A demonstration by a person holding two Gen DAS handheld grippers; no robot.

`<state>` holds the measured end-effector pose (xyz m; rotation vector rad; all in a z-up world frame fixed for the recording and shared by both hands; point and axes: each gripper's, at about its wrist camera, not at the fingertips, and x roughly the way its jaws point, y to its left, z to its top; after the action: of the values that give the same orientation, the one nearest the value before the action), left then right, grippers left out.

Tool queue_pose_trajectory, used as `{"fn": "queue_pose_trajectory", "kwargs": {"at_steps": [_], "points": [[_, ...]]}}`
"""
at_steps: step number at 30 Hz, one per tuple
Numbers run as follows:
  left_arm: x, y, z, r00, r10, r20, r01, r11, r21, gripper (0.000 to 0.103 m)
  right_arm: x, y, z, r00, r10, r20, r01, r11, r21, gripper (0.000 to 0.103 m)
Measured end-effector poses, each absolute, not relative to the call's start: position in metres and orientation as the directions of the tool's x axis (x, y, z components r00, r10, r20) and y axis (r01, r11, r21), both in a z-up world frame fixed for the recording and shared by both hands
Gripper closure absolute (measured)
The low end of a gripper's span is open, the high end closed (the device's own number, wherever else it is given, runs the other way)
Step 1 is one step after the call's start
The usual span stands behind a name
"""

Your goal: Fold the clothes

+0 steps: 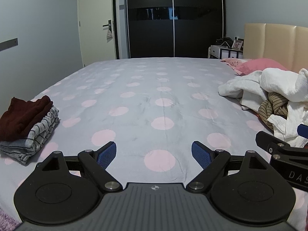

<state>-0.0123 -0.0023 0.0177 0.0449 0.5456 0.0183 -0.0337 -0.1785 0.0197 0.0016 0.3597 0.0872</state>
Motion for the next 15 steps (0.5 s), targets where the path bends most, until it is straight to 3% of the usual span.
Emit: {"fn": "queue_pose_trajectory", "kwargs": {"at_steps": [15], "points": [[-0.0109,0.0047,0.0171,0.856,0.035,-0.515,-0.019,0.999,0.036,0.017,-0.0337,-0.1689,0.0154,0.931,0.109,-0.35,-0.118,0.993,-0.006,0.003]]}}
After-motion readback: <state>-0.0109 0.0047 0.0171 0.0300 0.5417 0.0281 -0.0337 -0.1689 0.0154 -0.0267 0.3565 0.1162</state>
